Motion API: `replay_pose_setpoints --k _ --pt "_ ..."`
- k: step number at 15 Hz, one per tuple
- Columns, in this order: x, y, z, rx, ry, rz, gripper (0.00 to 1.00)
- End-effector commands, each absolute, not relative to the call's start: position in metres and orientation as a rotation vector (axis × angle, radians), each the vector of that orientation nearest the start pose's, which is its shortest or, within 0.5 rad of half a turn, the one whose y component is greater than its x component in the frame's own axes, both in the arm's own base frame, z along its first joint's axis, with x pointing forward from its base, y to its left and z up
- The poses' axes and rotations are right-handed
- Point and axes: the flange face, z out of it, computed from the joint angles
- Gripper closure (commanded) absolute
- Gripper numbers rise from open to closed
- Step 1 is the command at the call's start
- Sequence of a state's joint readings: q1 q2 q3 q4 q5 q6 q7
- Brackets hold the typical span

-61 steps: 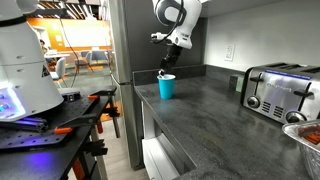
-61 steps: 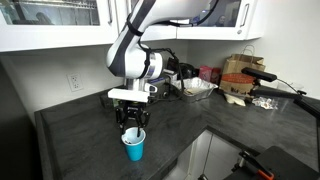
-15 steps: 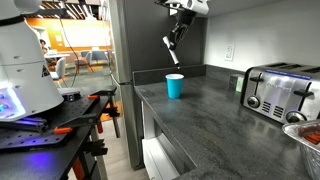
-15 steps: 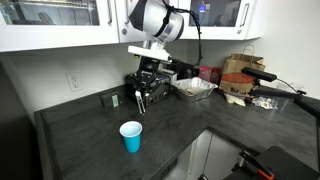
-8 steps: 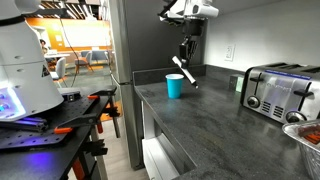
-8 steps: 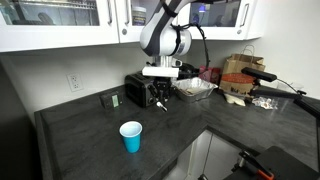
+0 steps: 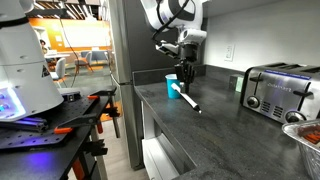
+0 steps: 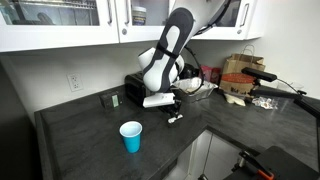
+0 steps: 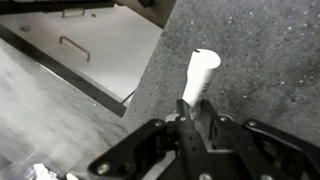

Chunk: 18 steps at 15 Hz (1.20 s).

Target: Remove the marker from the cup

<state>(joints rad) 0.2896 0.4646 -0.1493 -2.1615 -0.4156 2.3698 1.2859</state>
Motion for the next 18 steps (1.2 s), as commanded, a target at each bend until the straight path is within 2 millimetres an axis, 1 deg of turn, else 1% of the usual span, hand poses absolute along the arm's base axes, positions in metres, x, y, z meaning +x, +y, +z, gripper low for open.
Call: replay_pose_setpoints --k 1,3,4,5,7,11,12,13,14,15,16,18 --pt "0.54 0.08 0.145 -3.354 1.497 -0.202 0.95" --pt "0.538 0.088 0.131 -3.368 1.523 -0.164 0.95" --pt "0.536 0.09 0.124 -3.348 1.525 -0.087 0.95" --pt "0.536 0.091 0.119 -3.338 1.535 -0.056 0.95" --pt "0.535 0.089 0.108 -3.317 1.553 0.017 0.95" --pt "0.535 0.083 0.093 -3.32 1.608 0.034 0.95" --pt "0.536 0.081 0.092 -3.326 1.603 0.016 0.79" --pt "0.538 0.079 0.093 -3.322 1.61 -0.008 0.55" --pt "0.54 0.077 0.095 -3.315 1.611 -0.029 0.54" --pt "0.543 0.075 0.098 -3.303 1.608 -0.036 0.51" --pt "0.545 0.073 0.103 -3.281 1.609 -0.043 0.45" --pt "0.55 0.069 0.113 -3.238 1.62 -0.064 0.29"
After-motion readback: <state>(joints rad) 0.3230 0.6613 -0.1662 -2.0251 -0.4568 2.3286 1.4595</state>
